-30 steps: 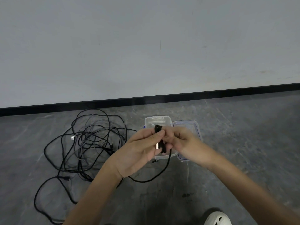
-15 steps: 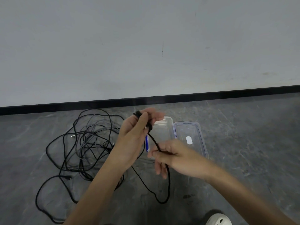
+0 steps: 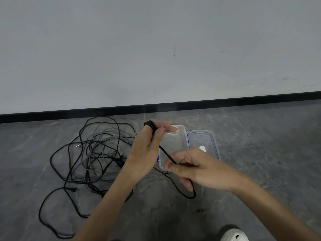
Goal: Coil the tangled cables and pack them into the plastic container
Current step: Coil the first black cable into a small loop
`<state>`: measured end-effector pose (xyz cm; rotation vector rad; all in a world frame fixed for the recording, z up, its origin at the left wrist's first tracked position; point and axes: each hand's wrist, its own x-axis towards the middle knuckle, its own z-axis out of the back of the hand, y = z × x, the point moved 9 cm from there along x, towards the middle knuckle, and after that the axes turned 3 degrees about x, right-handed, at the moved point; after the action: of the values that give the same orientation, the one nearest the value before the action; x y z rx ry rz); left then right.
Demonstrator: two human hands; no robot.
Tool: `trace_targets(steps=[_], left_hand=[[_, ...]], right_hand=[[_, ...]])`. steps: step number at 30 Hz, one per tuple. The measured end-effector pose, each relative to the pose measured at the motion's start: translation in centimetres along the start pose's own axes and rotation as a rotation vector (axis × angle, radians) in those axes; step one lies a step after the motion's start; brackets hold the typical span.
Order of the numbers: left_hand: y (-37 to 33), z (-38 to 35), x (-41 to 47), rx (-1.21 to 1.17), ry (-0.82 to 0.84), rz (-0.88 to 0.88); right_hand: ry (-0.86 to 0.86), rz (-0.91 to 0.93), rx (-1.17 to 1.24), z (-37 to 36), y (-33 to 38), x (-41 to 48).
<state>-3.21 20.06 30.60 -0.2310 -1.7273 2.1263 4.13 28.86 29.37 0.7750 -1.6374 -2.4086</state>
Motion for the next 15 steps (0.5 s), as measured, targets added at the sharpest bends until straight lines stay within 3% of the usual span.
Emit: trace_targets(steps=[4, 10, 15], left_hand=[[0.5, 0.0, 0.0, 0.097, -0.019, 0.024], [0.7, -3.1, -0.9, 0.304, 0.334, 0.02], [1.6, -4.5, -2.0, 0.058, 0.478, 0.22]], right_hand=[[-0.075, 0.06, -0.115, 0.9, 1.0, -0.2], [-0.2, 0.124, -0.233, 2.7, 1.8, -0.8], [-0.272, 0.218, -0.135, 4.1, 2.8, -1.3]])
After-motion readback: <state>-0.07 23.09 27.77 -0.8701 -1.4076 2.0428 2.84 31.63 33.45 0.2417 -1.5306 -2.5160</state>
